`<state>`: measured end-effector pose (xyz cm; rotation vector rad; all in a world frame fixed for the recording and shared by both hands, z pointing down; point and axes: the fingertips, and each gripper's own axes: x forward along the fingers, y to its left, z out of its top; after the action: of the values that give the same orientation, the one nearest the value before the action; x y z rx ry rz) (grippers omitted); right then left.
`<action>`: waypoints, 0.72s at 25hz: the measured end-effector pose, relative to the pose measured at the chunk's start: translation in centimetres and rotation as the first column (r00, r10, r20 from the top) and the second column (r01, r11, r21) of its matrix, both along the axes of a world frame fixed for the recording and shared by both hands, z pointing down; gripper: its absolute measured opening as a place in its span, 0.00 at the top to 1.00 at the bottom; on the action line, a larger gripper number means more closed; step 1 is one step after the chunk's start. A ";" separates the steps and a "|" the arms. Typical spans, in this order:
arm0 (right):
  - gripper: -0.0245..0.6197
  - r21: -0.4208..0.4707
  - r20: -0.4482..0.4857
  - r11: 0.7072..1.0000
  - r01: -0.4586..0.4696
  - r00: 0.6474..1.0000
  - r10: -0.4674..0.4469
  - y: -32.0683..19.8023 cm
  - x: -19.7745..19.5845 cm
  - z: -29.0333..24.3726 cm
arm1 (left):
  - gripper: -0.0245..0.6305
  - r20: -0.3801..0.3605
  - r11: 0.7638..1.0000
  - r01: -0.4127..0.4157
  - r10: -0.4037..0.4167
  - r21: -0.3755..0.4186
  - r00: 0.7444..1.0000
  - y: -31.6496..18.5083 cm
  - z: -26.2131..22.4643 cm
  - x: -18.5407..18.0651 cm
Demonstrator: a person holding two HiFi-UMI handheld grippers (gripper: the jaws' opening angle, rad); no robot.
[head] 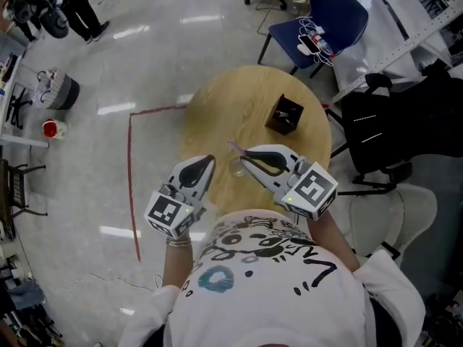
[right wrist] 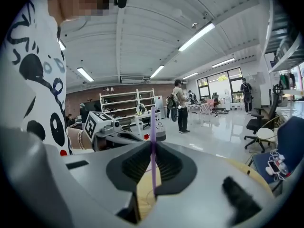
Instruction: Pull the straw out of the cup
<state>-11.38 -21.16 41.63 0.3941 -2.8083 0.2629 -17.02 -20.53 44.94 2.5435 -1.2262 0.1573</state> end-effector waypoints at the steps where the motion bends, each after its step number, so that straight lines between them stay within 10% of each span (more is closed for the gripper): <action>1: 0.89 0.003 0.004 1.000 -0.002 1.000 0.002 0.0 0.1 -0.3 | 0.94 0.000 1.000 -0.003 0.003 0.004 1.000 0.0 -0.2 0.1; 18: 0.89 0.066 0.068 0.996 -0.058 0.996 0.054 -0.5 2.1 -4.5 | 0.94 0.004 0.999 -0.033 0.033 0.018 0.999 -0.1 -1.2 1.1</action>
<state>-9.28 -21.67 37.14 0.4885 -2.8806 0.1968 -15.97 -20.62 43.76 2.5808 -1.1932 0.1595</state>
